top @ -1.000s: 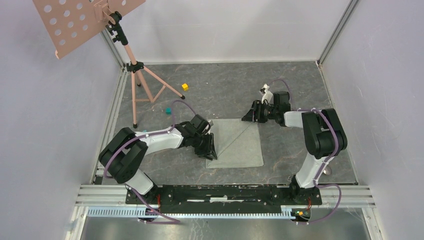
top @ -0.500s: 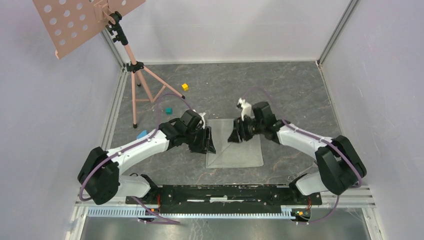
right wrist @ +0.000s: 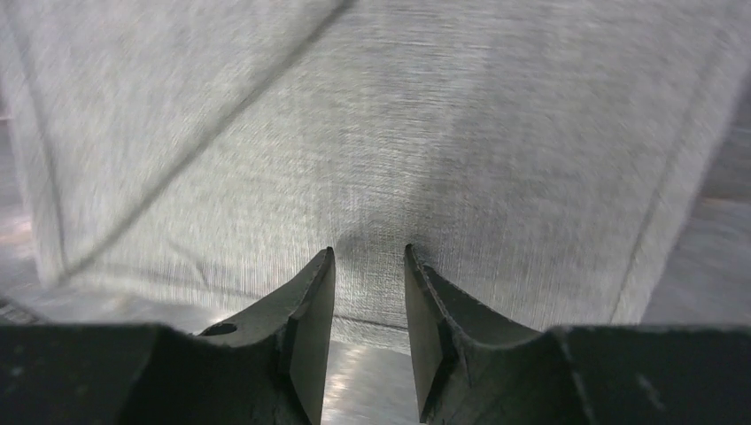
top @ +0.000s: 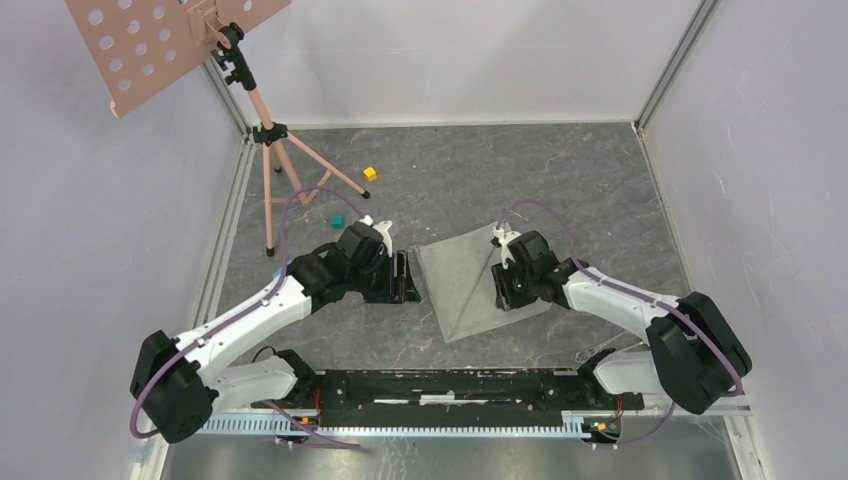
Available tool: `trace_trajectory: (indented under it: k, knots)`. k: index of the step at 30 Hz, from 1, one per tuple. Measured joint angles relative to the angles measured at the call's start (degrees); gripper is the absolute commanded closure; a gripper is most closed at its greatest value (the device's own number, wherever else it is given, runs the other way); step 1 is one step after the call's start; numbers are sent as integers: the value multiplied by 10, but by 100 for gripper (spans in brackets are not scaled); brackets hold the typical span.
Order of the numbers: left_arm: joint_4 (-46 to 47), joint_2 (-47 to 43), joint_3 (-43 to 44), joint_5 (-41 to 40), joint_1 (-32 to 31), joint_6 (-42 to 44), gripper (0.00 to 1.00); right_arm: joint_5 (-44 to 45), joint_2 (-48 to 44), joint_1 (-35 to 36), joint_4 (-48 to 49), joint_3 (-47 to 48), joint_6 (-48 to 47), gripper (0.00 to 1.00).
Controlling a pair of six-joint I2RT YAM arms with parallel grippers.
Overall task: Fold the napkin into a case and place the utensils inside
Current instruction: Pick up the upper triangle-folded napkin from the center of the board.
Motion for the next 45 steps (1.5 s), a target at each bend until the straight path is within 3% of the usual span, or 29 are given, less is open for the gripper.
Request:
trace_trajectory:
  k: [5,10,12,15,18,26,45]
  knots:
    - [-1,-29,-21,-16,5,0,23,132,0,11,-103,63,-39,40]
    - [9,-45,-65,-34,28,-8,20,164,1,121,-148,153,-23,38]
    - [16,-50,-91,-36,44,-16,20,151,9,189,-142,170,4,41]
    - [25,-68,-134,-31,78,-28,19,142,53,271,-145,195,40,55]
    - [27,-98,-161,-22,116,-33,18,137,99,308,-145,211,63,60]
    - [36,-128,-169,5,138,-37,18,135,149,322,-141,223,87,54]
    - [40,-128,-172,16,140,-42,18,183,209,341,-136,225,89,51]
